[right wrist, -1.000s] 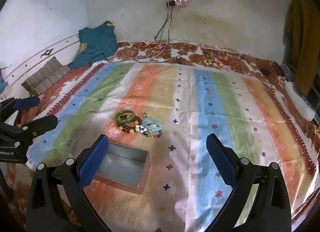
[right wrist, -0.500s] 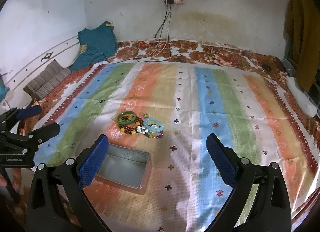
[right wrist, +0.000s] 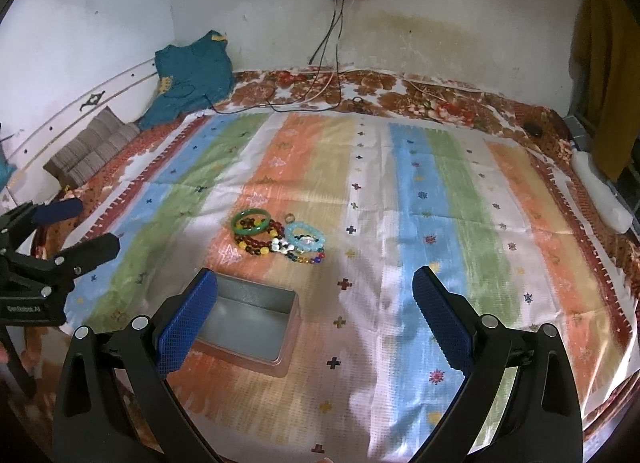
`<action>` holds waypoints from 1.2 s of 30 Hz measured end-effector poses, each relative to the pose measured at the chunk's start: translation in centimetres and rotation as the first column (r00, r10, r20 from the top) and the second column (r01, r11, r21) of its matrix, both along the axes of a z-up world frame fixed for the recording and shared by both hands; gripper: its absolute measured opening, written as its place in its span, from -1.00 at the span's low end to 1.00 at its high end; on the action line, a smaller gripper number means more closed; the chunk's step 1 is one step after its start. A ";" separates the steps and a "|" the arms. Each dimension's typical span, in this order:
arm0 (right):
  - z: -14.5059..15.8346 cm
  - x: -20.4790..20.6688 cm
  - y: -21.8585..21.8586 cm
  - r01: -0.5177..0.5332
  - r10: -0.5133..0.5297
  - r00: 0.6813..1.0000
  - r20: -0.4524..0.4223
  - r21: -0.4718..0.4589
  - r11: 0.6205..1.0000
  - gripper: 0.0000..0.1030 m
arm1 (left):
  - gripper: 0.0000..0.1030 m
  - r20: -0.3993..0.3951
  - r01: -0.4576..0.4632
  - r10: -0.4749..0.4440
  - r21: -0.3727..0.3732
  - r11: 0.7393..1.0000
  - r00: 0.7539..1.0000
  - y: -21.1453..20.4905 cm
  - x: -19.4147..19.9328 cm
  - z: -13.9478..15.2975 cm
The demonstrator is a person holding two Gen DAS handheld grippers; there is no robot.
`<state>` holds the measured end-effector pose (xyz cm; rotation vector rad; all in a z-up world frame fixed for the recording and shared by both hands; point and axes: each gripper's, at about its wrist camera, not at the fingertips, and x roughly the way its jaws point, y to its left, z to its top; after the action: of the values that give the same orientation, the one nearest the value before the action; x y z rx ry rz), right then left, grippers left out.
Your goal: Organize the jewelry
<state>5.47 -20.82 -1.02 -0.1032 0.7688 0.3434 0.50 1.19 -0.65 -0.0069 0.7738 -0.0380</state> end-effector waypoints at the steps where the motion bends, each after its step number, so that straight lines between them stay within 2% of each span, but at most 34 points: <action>1: -0.1 0.1 -0.1 0.006 -0.006 1.000 -0.002 0.000 1.000 0.92 | 0.90 -0.002 0.000 0.000 0.002 1.000 1.000 0.0 0.0 0.0; 5: 0.1 0.2 -0.4 0.025 -0.025 1.000 -0.001 0.003 1.000 0.92 | 0.90 -0.002 -0.011 0.011 0.005 1.000 1.000 0.0 0.0 0.0; 17: -0.1 0.2 0.4 -0.013 0.013 1.000 -0.002 -0.016 1.000 0.92 | 0.89 -0.021 -0.050 0.050 -0.020 0.999 0.999 1.0 0.5 -0.2; 27: -0.5 0.9 0.3 0.014 -0.014 1.000 -0.026 -0.014 1.000 0.92 | 0.89 -0.047 -0.094 0.092 -0.043 0.995 0.995 1.8 1.4 -0.7; 30: -0.8 1.7 0.4 0.020 -0.021 0.999 -0.035 -0.026 0.999 0.92 | 0.89 -0.052 -0.104 0.102 -0.023 0.994 0.993 1.7 2.1 -0.9; 33: -1.0 2.7 0.8 0.027 -0.029 0.999 -0.029 -0.057 0.998 0.92 | 0.89 -0.038 -0.116 0.118 0.056 0.992 0.992 1.2 3.1 -1.0; 36: -1.5 3.6 0.8 0.046 -0.049 0.998 -0.035 -0.087 0.995 0.92 | 0.89 -0.040 -0.117 0.120 0.068 0.991 0.992 1.1 4.0 -1.1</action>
<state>9.08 -20.06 -2.48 -0.1601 0.8213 0.2674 4.54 2.33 -1.72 0.0084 0.8174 0.1010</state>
